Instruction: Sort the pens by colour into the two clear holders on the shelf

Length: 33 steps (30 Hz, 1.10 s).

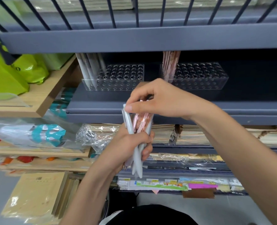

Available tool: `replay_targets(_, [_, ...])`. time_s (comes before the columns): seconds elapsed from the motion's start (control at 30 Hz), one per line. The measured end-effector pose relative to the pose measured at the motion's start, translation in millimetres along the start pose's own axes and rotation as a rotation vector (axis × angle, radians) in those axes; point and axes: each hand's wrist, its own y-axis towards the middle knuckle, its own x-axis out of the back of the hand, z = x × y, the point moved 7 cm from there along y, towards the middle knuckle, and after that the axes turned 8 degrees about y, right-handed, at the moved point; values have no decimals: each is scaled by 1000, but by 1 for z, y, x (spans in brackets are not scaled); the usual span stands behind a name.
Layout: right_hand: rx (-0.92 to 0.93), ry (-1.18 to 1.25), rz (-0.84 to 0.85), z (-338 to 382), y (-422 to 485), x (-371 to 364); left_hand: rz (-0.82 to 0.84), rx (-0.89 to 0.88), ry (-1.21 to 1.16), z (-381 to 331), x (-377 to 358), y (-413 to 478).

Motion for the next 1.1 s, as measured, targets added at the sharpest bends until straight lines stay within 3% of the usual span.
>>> replay_targets(0.27, [-97, 222, -19, -15, 9, -12, 86, 17, -72, -3, 8, -4])
replay_targets(0.43, [-84, 396, -55, -20, 15, -18, 180, 65, -223, -6, 10, -3])
replay_targets(0.77, [6, 749, -71, -18, 38, -44, 185, 104, -419, -3, 41, -17])
replay_targets(1.0, [158, 971, -215, -13, 57, -31, 45, 73, -393, -1, 85, -38])
replay_targets(1.1, [248, 1011, -378, -9, 58, -13, -34, 34, -379, -2, 104, -48])
